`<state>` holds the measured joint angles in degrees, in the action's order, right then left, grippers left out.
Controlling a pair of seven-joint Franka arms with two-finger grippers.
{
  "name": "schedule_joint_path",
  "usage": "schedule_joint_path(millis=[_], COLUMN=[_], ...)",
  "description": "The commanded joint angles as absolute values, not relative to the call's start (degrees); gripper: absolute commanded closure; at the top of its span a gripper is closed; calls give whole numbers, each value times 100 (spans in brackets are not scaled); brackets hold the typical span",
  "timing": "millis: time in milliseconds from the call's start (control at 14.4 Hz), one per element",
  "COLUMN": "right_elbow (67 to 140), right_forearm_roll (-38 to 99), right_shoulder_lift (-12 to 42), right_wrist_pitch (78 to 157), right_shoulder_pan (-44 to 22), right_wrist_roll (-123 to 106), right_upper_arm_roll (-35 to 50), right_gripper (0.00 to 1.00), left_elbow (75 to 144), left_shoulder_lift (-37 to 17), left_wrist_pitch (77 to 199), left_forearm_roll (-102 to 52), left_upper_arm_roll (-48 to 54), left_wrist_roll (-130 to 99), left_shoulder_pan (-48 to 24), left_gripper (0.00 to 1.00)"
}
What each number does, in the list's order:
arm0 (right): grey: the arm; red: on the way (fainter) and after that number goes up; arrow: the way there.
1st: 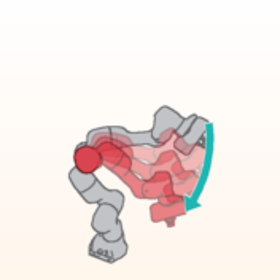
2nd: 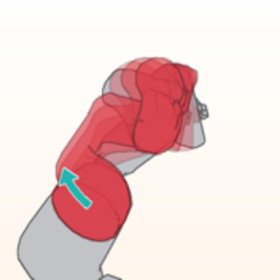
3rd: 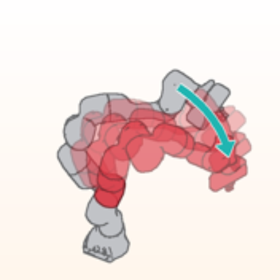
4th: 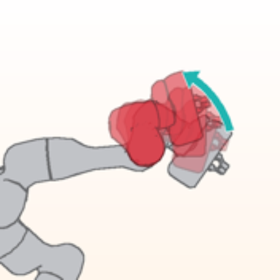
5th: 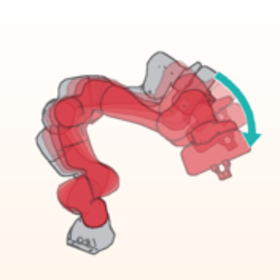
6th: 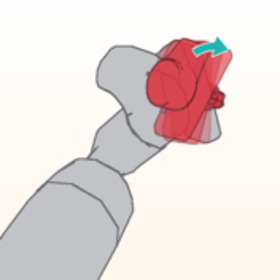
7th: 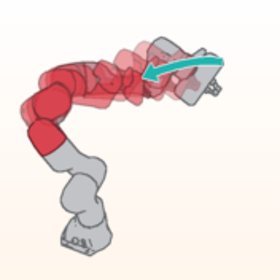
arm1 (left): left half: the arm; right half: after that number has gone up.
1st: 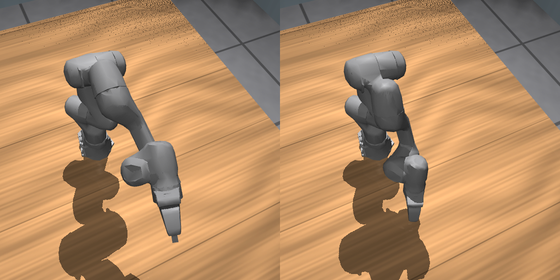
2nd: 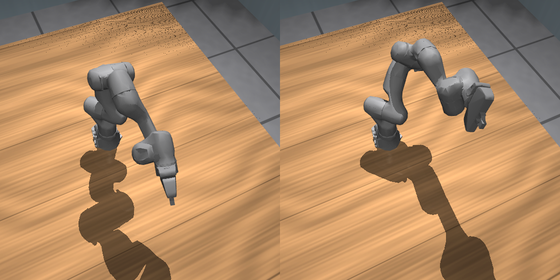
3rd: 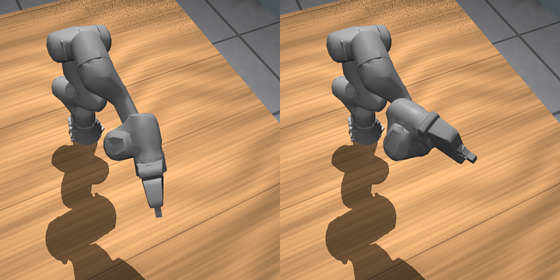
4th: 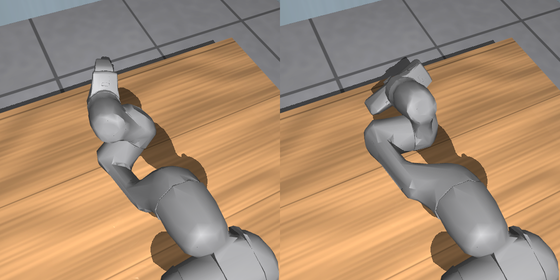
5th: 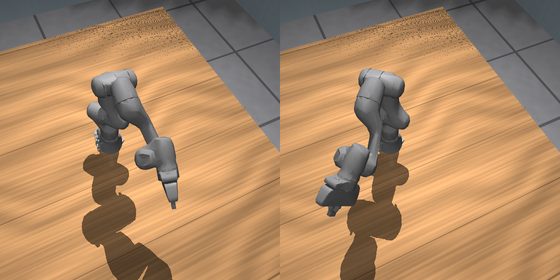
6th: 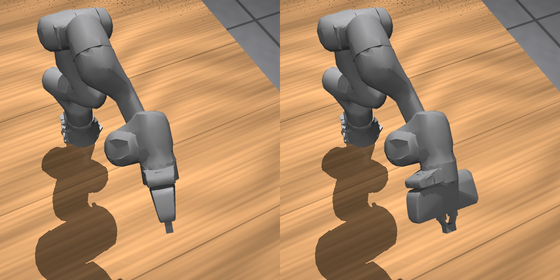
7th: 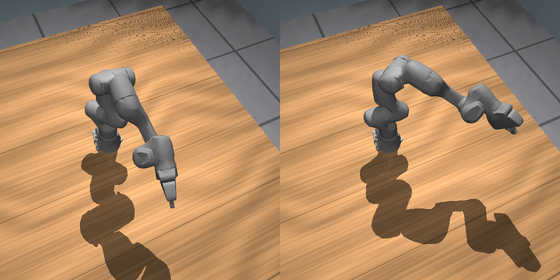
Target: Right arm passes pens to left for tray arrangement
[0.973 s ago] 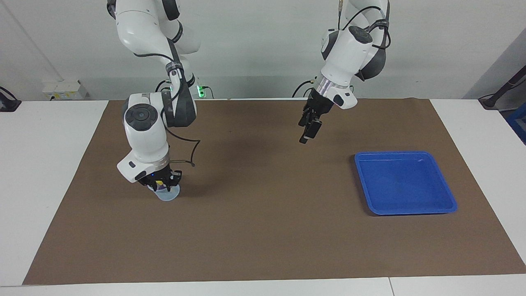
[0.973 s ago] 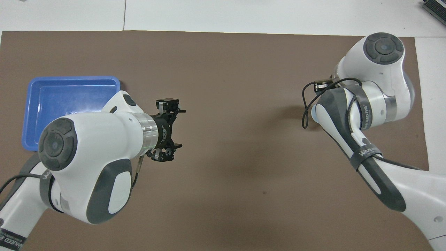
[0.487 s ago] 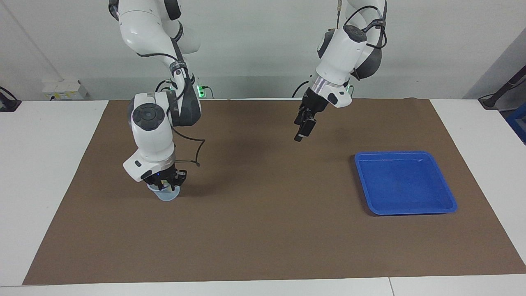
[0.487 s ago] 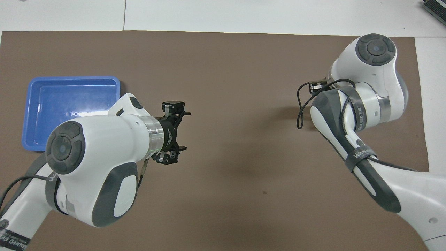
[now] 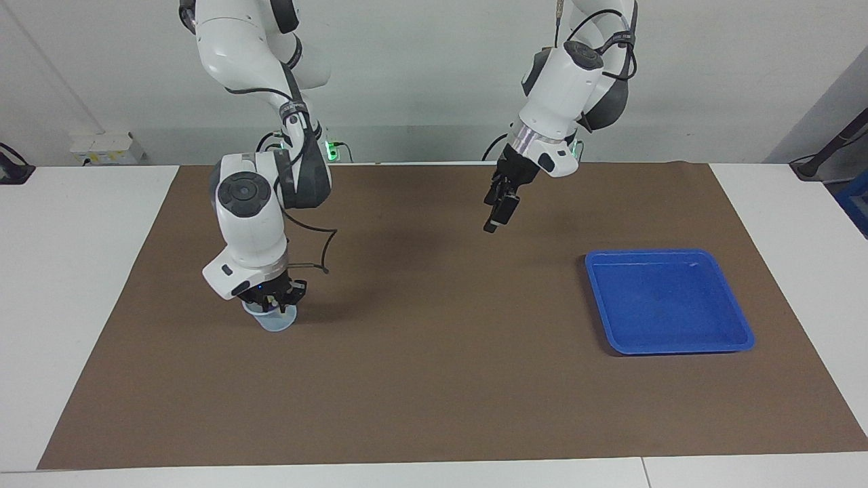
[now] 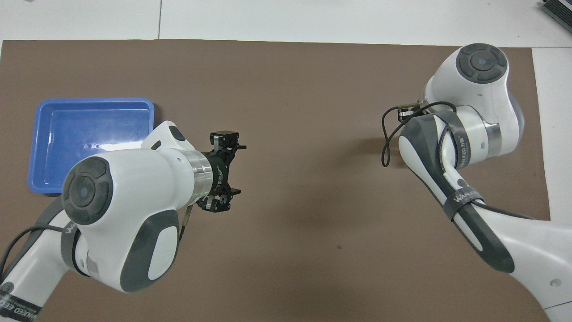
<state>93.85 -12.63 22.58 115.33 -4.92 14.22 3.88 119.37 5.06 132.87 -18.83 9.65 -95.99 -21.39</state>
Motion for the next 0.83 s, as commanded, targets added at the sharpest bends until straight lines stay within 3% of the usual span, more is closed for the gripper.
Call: schedule_joint_path(millis=[0,765], right_elbow=[9308,9281], right_forearm_roll=[-1371,-1310], right_shoulder_lift=[2312,2145], right_wrist_pitch=[11452,11180], right_shoulder_pan=[-466,-396], right_wrist_roll=[1556,1459], right_upper_arm_roll=[422,413], right_gripper=[75,85], left_elbow=[12032,11988], left_shoulder_lift=[571,536], left_wrist_pitch=[13342,13421], left_forearm_roll=[-1978,-1978], left_upper_arm_roll=[879,888], left_wrist_roll=[-9624,-9826], left_shoulder_pan=[-2320,-2338], left_gripper=[0,0])
